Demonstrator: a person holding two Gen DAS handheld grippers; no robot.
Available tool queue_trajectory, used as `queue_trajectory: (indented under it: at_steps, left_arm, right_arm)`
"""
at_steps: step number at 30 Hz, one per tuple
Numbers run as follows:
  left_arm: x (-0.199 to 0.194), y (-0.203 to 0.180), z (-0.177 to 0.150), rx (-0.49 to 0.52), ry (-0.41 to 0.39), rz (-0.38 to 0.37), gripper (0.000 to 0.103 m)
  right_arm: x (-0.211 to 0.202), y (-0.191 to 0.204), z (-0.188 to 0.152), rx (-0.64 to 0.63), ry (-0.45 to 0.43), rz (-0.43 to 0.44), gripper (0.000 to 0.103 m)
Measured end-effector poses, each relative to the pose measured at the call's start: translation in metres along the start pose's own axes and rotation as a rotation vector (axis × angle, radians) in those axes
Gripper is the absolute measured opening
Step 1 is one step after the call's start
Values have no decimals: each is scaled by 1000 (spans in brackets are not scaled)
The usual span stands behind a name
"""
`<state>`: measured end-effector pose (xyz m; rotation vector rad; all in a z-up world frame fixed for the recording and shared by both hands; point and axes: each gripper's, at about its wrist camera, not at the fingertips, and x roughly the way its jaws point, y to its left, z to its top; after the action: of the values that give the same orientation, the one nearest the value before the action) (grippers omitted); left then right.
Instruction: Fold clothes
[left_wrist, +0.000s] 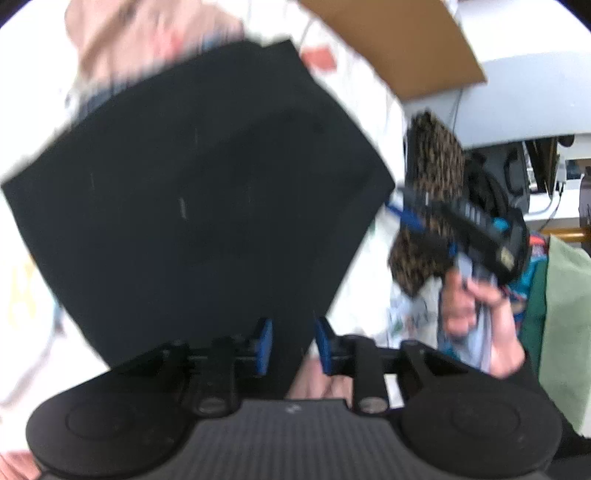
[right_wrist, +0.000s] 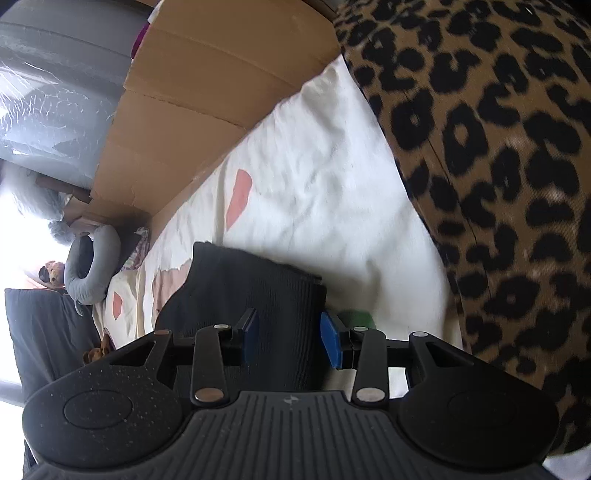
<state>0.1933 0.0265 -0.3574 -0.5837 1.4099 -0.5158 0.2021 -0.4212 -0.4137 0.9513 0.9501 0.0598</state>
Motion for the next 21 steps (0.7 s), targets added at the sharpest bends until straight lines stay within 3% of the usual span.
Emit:
queue_trajectory:
  at_steps: [4,6,9,15,18,21]
  left_arm:
    - [6,-9,27,54,-67,67,41]
    - [1,-8,41,66,-78,87,55]
    - [4,-18,57,120,-123,130,62]
    - [10,-34,83,235,-212,245,66]
    - [14,-36,94,266,-257,267,73]
    - [17,-29,105,272,-277,283,73]
  right_arm:
    - [1,1,-10,-3,29,-5,51]
    - [1,2,-16,-6,35,0,52]
    - [4,-2,-26,18,49,15,52]
    - [18,-4,-52,39,109,13,52]
    - [24,-3,-62,52,132,22,52]
    - [28,-1,-67,54,144,14,52]
